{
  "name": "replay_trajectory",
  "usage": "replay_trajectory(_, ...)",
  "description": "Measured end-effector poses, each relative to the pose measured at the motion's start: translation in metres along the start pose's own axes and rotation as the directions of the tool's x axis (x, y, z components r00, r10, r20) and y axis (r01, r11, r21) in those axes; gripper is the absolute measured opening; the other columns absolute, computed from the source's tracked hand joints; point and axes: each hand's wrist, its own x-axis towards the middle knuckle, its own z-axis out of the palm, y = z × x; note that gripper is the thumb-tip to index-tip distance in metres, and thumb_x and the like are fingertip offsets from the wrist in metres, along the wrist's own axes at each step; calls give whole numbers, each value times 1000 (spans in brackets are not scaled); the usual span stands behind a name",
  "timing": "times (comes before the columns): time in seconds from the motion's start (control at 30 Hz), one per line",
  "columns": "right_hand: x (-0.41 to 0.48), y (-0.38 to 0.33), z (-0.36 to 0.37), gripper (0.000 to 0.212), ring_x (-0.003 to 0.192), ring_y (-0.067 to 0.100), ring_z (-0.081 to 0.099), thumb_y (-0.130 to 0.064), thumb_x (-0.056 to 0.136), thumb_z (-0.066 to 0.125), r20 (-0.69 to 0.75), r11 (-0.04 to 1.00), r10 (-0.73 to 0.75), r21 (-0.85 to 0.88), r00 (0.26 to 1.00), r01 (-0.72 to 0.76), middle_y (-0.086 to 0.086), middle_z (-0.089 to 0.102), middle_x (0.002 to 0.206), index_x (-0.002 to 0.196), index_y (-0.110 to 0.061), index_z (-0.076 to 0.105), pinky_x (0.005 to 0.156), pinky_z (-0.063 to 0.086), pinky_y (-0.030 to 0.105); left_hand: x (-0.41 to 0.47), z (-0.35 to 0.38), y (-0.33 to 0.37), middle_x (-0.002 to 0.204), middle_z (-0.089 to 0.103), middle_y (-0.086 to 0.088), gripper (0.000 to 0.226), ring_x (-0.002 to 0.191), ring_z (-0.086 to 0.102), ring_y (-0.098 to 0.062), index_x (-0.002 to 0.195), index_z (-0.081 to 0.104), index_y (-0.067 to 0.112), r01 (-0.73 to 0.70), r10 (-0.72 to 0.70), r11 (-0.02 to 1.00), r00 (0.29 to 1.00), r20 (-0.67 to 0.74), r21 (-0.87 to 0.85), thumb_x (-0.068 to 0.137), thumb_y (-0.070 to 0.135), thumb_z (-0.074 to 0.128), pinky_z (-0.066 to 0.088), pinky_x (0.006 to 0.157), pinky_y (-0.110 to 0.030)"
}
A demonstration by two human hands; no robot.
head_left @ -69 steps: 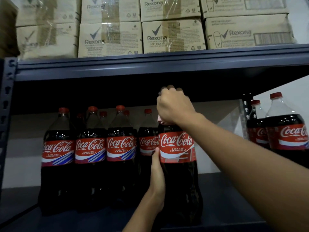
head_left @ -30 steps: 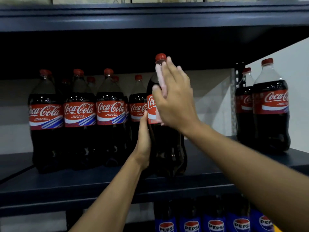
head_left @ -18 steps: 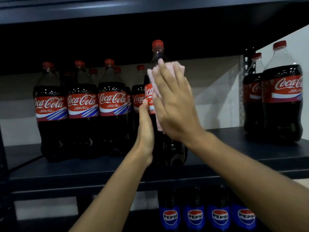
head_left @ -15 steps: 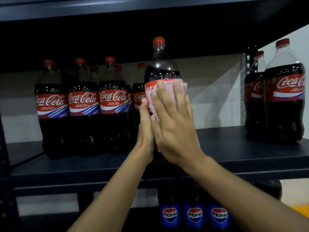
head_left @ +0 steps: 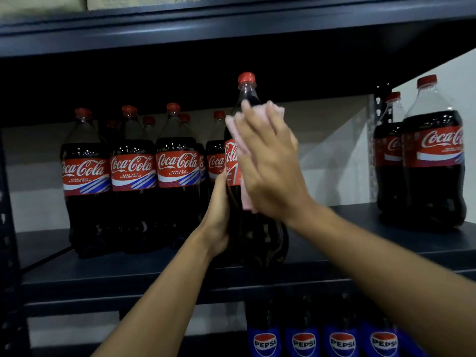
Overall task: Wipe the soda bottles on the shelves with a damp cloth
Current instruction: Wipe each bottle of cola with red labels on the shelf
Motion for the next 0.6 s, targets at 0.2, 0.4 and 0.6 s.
replay_trajectory(0.2,73,18,-5,55,147,18,36,-39,97,35,79,978,136,146,988,-147,-8,49,155,146,-26,56,121,26,46,-5,-6,8,113,80,-14,80,102,78,-28,126,77,18,68,-52,985,993,-103,157,102,75,26,64,79,-40)
replay_trajectory(0.4,13,0,1,56,157,25,18,-30,100,41,-12,1000,31,-5,999,-31,-2,34,166,155,-20,45,124,16,44,-5,11,-3,114,79,-12,66,107,76,-23,128,75,22,-112,117,992,986,-119,53,107,65,29,60,97,-40)
replay_trajectory(0.6,-83,-17,19,56,156,32,18,-22,102,49,9,989,-45,-144,999,46,14,31,165,156,-10,41,127,12,52,4,-1,-7,101,80,-3,64,96,75,-18,102,78,20,-121,120,992,992,-25,-41,109,58,27,60,88,-31)
